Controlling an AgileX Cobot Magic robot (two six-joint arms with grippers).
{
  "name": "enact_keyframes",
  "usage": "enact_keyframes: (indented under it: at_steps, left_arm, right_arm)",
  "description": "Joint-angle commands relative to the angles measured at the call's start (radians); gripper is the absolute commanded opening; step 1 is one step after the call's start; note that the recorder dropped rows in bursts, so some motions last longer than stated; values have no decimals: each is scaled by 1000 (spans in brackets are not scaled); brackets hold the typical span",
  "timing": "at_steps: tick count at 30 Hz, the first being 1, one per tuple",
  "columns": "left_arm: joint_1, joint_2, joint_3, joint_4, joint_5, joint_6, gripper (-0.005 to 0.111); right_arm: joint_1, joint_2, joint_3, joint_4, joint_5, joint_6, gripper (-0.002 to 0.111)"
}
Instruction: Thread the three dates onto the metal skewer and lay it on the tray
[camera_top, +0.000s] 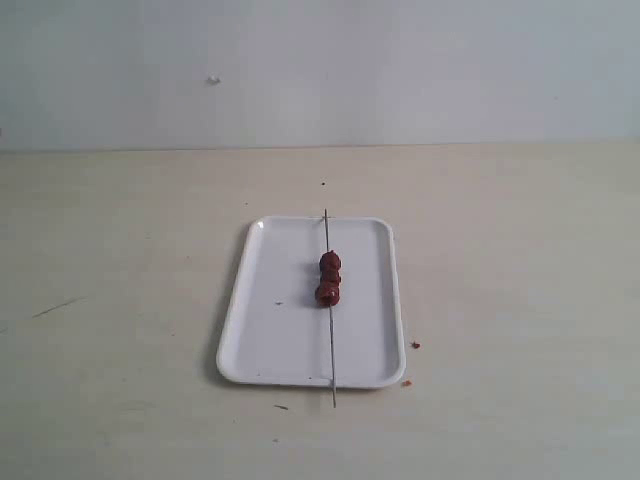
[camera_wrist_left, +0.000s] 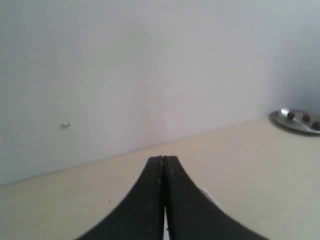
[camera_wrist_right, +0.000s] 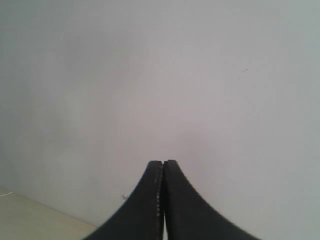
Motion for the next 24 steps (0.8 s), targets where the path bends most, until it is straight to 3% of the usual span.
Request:
enact_keyframes:
  at_steps: [1, 6, 9, 13, 24]
  left_arm:
    - [-7, -258, 103, 6, -32, 7, 1]
    - [-7, -484, 200, 8, -32, 27, 1]
    - [-7, -562, 250, 8, -32, 29, 1]
    - [-7, -572, 272, 8, -14, 41, 1]
    - [-7, -572, 275, 8, 16, 41, 1]
  right_arm:
    - [-2, -96, 72, -5, -13, 12, 0]
    - [-2, -236, 133, -5, 10, 74, 0]
    - [-2, -314, 137, -5, 190, 137, 0]
    - [-2, -344, 137, 33, 281, 146, 0]
    - [-2, -344, 137, 33, 283, 146, 0]
